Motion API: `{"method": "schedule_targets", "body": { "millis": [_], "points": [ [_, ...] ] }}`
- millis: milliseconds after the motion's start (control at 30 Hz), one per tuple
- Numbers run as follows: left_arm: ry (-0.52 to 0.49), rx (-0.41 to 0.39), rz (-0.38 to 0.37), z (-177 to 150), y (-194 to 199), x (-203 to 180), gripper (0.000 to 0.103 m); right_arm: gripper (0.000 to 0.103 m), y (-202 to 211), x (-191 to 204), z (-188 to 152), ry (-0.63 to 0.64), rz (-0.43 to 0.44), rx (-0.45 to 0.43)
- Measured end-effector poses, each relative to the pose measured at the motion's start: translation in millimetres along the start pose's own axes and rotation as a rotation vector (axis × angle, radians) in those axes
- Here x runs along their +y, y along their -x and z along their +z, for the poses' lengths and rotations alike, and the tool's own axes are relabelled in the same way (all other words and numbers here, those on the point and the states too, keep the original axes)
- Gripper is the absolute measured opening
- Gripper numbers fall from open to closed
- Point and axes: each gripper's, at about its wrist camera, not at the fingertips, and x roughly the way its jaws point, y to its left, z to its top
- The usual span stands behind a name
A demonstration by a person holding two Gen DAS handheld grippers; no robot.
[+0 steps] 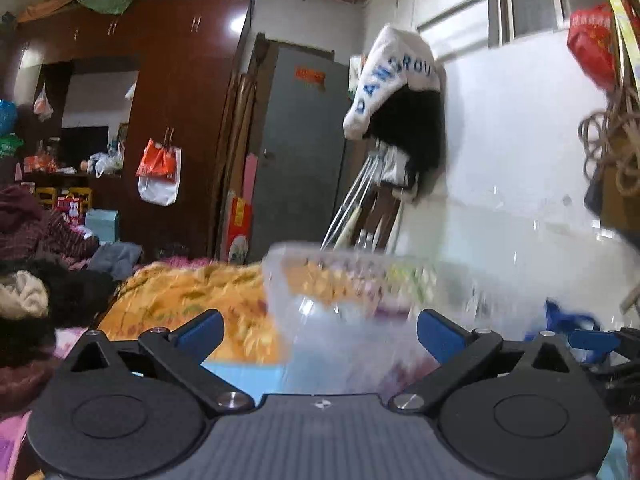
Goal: Organize objects
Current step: 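Carry both held items over the basket and release them, then grasp the flat white pack with the left tool while the right tool grasps the red candy bag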
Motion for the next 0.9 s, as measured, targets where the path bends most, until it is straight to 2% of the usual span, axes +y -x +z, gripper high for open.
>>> {"method": "schedule_targets", "body": {
  "millis": [100,200,333,533,600,733,900],
  "points": [
    [-0.019,0.138,0.035,-18.2,-4.1,1.3,0.103,0.103,1.7,11.7,-15.2,-0.020,0.063,0.023],
    [-0.002,0.188,0.040,-35.6,-0.7,5.2,0.102,0.103,-1.5,25.2,-17.1,-0.020,0.111,0.029],
    [-0.015,0.245,0.017,-48.6,3.9,9.4,0.101,0.103,-13.7,42.8,-13.6,0.063,0.125,0.043],
    [0.029,0.266,0.001,-57.2,11.6,18.1,0.100,0.103,-27.5,43.8,-16.0,0.028,0.181,0.075],
    [0.014,0.264,-0.004,-61.5,16.9,18.1,0.100,0.103,-28.7,46.7,-17.7,0.032,0.186,0.073],
    [-0.010,0.240,0.018,-61.9,23.3,19.0,0.100,0.103,-32.1,53.3,-17.0,0.049,0.192,0.071],
    [0.046,0.217,0.021,-60.4,32.5,35.8,0.100,0.103,-32.8,55.6,-13.1,0.022,0.228,0.079]
  ]
}}
